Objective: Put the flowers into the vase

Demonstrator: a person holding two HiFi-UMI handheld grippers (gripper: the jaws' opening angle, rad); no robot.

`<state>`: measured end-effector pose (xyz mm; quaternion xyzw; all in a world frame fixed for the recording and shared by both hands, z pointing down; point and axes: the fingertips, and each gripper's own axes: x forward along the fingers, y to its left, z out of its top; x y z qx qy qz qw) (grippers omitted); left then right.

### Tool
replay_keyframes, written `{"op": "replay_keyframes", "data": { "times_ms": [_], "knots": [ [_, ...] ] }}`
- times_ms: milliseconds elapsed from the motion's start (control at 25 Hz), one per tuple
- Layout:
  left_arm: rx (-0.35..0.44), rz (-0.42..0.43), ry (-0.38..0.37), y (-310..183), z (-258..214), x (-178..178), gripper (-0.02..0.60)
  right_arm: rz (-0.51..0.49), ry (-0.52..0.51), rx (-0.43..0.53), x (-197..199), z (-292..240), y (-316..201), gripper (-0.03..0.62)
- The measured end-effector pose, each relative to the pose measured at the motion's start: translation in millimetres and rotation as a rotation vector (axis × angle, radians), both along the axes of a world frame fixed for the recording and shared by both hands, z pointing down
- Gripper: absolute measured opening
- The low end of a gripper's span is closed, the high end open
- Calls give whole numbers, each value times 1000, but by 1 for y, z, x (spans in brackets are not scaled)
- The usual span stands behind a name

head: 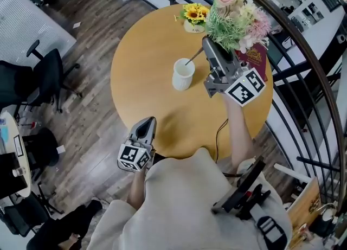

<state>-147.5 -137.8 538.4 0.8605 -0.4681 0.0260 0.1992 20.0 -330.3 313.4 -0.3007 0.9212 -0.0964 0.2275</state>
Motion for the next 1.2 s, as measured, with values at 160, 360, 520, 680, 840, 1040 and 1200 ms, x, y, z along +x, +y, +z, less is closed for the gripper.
{"op": "replay_keyframes", "data": {
  "times_ms": [160,360,520,680,840,1040,1200],
  "knots": [
    [-2,-5,1,-4,1,-3,6,-1,0,-33,-3,16,-6,43],
    [-11,4,3,-5,1,0,6,0,54,-82,-13,50,-7,44],
    [-21,6,3,-5,4,0,6,9,112,-130,-22,90,-6,44],
    [-30,-3,-2,-4,4,-5,6,18,189,-140,-33,119,1,44],
    [-32,-12,-8,-4,4,-9,6,49,219,-136,-37,130,5,46],
    [-37,-17,-6,-3,6,-11,6,123,280,-115,-32,132,8,64],
    [-38,-14,-4,-3,7,-10,6,172,365,-108,-29,144,12,85]
  ]
}}
